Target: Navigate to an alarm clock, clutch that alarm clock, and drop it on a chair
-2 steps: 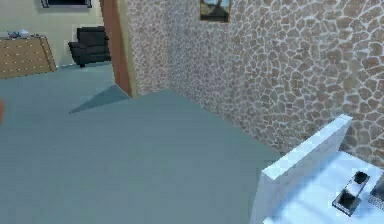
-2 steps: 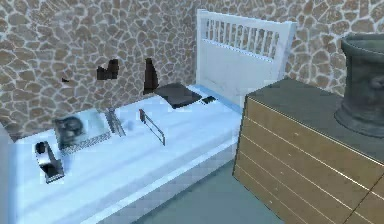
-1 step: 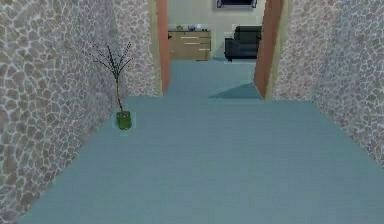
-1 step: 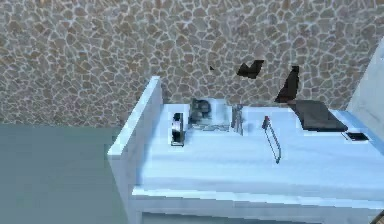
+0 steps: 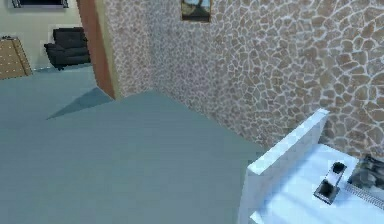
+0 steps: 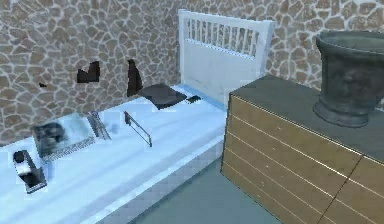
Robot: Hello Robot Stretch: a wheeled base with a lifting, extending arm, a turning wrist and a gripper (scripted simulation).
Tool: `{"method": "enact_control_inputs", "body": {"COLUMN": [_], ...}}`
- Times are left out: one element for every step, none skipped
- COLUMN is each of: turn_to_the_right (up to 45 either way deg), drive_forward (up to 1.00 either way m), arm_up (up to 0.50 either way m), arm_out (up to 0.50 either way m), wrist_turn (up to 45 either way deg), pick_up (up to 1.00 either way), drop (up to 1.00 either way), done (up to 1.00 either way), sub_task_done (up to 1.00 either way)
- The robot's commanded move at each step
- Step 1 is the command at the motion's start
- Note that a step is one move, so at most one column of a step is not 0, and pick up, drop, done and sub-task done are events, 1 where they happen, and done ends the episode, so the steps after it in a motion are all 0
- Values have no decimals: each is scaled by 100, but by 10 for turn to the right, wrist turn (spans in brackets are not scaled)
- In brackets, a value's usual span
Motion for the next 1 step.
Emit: {"method": "enact_control_inputs", "body": {"turn_to_the_right": [150], "drive_forward": [0], "arm_up": [0], "arm_out": [0], "wrist_turn": [0], "pick_up": [0], "drop": [0], "done": [0], "sub_task_done": [0]}}
